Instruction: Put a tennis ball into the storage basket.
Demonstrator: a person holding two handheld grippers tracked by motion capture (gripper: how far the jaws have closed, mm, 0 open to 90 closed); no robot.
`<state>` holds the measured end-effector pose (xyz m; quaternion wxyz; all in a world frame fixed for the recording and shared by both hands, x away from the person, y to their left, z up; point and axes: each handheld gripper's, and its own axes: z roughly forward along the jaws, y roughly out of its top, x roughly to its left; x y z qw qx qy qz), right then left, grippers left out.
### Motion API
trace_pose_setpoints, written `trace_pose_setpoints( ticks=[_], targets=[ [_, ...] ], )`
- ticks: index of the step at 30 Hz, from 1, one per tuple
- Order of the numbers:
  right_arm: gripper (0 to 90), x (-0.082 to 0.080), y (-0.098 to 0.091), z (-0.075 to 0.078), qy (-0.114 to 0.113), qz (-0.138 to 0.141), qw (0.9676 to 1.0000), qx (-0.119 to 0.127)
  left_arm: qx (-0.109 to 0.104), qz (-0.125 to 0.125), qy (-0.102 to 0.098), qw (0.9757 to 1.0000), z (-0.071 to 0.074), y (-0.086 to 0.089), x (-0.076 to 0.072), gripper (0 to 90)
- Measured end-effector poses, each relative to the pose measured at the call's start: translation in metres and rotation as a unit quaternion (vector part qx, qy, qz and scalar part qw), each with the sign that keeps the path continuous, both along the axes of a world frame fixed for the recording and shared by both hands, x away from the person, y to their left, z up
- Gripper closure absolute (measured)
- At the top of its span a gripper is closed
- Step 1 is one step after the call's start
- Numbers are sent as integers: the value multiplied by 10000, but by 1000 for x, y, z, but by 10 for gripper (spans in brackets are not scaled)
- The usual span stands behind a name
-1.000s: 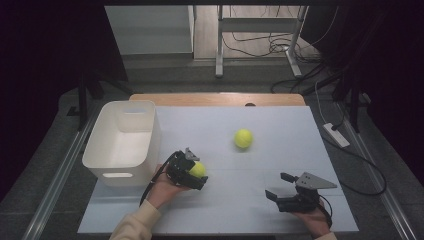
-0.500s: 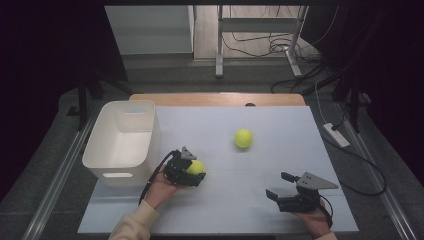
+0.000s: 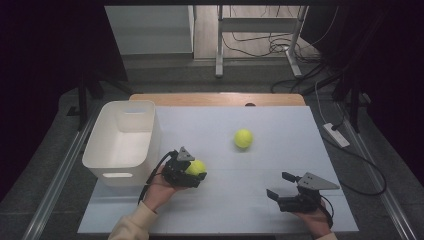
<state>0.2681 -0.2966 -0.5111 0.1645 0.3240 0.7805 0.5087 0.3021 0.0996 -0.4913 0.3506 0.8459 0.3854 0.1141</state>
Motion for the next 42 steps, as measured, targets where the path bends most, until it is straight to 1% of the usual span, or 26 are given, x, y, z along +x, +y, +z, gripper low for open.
trace_pose_setpoints(
  ticks=[3,9,13,14,16,17,19,22,23,24,26,31,36,42],
  targets=[
    [119,0,0,0,-5,-9,10000,0,-56,-11,-67,10000,3,2,-2,267],
    [119,0,0,0,-5,3,10000,-5,-343,-73,-72,9994,10,7,-5,268],
    [119,0,0,0,-10,-4,10000,-11,-389,-114,-195,9990,15,7,-9,268],
    [119,0,0,0,-10,-4,10000,-11,-389,-114,-195,9990,15,7,-9,268],
    [119,0,0,0,-8,-10,10000,-15,-449,-97,-305,9985,18,8,-11,268],
    [119,0,0,0,-8,-10,10000,-15,-449,-97,-305,9985,18,8,-11,267],
    [119,0,0,-1,-13,-1,10000,-9,-556,-113,-396,9976,20,10,-12,267],
    [119,0,0,0,-30,-1,10000,-3,-632,-103,-478,9968,23,12,-14,267],
    [119,0,0,0,-30,-1,10000,-3,-632,-103,-478,9968,23,12,-14,267],
    [119,0,0,0,-36,-1,10000,-4,-727,-108,-555,9958,26,13,-15,267],
    [119,0,0,0,-34,-4,10000,-2,-764,-99,-583,9953,27,14,-16,267],
    [119,0,0,0,-37,-5,10000,-7,-851,-52,-767,9934,32,17,-19,268],
    [119,0,0,0,-42,-4,10000,-15,-1004,-46,-894,9909,37,20,-22,267],
    [119,0,0,-1,-40,-8,10000,-15,-1081,-28,-1037,9887,43,21,-26,267]
  ],
)
